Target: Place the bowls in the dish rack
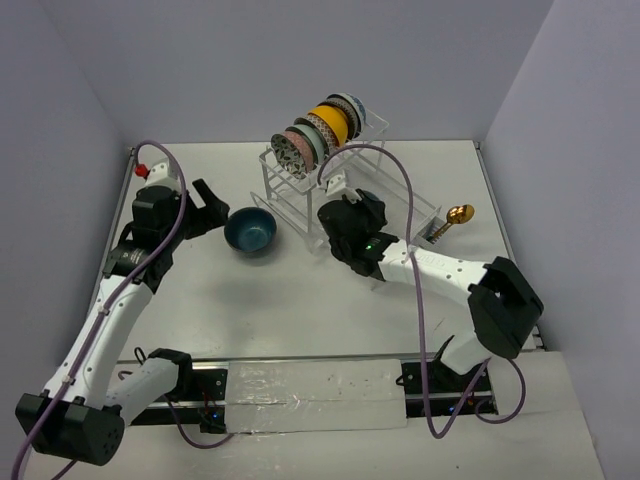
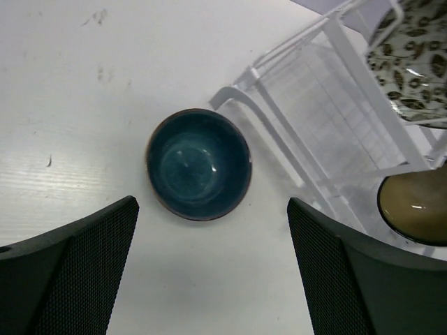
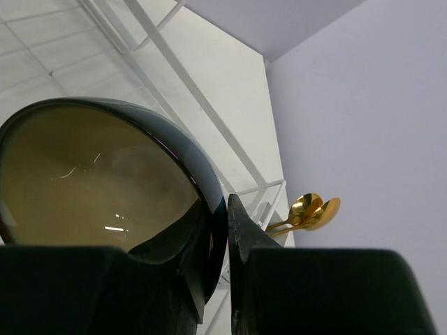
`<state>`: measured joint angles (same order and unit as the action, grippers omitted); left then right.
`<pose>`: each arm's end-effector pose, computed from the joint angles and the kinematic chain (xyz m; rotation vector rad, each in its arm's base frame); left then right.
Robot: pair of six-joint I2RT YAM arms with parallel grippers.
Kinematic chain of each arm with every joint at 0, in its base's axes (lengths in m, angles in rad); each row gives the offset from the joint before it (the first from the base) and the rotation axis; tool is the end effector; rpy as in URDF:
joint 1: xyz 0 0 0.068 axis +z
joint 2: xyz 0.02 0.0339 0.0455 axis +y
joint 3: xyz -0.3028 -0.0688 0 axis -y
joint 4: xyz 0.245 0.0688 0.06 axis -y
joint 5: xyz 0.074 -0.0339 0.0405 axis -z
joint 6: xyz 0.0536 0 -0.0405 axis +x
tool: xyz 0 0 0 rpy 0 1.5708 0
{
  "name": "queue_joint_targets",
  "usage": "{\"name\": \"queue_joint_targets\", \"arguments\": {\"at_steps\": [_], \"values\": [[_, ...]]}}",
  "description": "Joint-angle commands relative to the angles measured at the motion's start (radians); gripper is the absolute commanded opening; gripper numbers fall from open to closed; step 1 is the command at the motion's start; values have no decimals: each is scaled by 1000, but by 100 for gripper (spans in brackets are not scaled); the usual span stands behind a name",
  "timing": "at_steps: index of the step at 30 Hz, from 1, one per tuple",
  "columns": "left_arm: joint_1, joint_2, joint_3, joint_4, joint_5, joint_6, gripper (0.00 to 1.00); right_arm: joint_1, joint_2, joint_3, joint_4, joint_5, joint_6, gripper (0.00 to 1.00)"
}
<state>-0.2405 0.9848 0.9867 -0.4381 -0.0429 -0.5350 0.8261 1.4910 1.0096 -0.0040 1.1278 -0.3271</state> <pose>0.2075 -0.0485 0.3724 -0.3261 2.0093 -0.4499 0.2569 0.2073 0.3098 -0.3885 1.8031 -0.7995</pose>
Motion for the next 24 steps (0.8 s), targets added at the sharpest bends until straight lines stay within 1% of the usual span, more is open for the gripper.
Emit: {"name": "queue_joint_targets", "arguments": {"at_steps": [1,2,4,5,7,8,10,11,13,15,17,19,24], "values": [[56,-28,-74,10,61,1,93,28,26,-3,274,141,-137,0],[64,-28,-86,22,75,-16,93,33,46,-11,304,150,-162,0],[79,-21,-115,32,106,-28,93,45,64,-43,425,159,-254,0],[84,-17,-121,38,127,-36,93,48,89,-55,525,170,-333,0],[96,-9,-131,45,140,-37,93,54,115,-81,637,191,-426,0],[99,-6,-131,42,149,-33,93,54,147,-91,771,207,-532,0],[110,-6,-128,41,147,-30,93,56,184,-121,931,216,-662,0],[115,-9,-131,42,144,-26,92,56,224,-131,1084,217,-785,0],[124,-15,-137,47,147,-26,92,56,288,-149,1252,216,-912,0],[132,-21,-143,48,152,-26,92,56,362,-152,1579,208,-1164,0],[136,-23,-146,49,153,-26,92,56,409,-148,1702,195,-1272,0],[141,-23,-146,47,155,-22,92,54,455,-146,1766,175,-1334,0],[152,-23,-152,47,156,-14,92,53,460,-178,1767,139,-1313,0]]}}
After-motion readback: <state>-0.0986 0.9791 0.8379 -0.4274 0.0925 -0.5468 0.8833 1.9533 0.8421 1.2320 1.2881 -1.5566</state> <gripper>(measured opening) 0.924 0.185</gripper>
